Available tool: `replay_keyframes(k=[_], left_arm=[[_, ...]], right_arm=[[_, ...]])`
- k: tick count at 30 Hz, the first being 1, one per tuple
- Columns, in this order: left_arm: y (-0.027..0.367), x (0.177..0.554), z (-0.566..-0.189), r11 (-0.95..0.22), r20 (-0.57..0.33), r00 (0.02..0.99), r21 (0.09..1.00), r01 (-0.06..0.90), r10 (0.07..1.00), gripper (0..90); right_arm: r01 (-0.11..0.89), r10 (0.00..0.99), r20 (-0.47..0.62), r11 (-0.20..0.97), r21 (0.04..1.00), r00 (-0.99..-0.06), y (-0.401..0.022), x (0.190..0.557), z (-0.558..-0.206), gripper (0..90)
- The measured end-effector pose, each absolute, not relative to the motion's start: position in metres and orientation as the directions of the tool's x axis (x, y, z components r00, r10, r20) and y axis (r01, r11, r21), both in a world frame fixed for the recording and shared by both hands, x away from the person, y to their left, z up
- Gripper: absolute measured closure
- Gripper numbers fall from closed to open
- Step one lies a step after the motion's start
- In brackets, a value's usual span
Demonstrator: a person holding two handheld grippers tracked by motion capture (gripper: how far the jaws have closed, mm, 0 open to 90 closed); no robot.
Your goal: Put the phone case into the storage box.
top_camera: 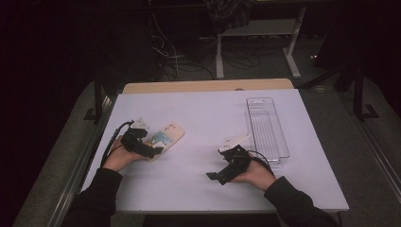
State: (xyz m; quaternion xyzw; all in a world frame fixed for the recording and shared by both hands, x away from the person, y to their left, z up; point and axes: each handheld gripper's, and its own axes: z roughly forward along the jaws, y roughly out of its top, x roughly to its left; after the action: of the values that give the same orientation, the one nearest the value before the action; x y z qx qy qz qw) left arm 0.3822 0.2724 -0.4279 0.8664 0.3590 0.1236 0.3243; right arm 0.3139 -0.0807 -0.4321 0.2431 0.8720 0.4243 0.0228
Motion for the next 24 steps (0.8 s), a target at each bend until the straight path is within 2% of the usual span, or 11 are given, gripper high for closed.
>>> replay_keyframes(k=[7, 24], left_arm=[[0.271, 0.384, -0.434, -0.543, -0.023, 0.714, 0.633, 0.552, 0.699, 0.0], [0.266, 0.383, -0.442, -0.607, 0.036, 0.723, 0.574, 0.55, 0.69, 0.0]], right_arm=[[0.408, 0.443, 0.17, 0.525, 0.747, -0.88, -0.08, 0.313, -0.433, 0.0], [0.408, 0.442, 0.167, 0.534, 0.741, -0.882, -0.079, 0.313, -0.434, 0.0]])
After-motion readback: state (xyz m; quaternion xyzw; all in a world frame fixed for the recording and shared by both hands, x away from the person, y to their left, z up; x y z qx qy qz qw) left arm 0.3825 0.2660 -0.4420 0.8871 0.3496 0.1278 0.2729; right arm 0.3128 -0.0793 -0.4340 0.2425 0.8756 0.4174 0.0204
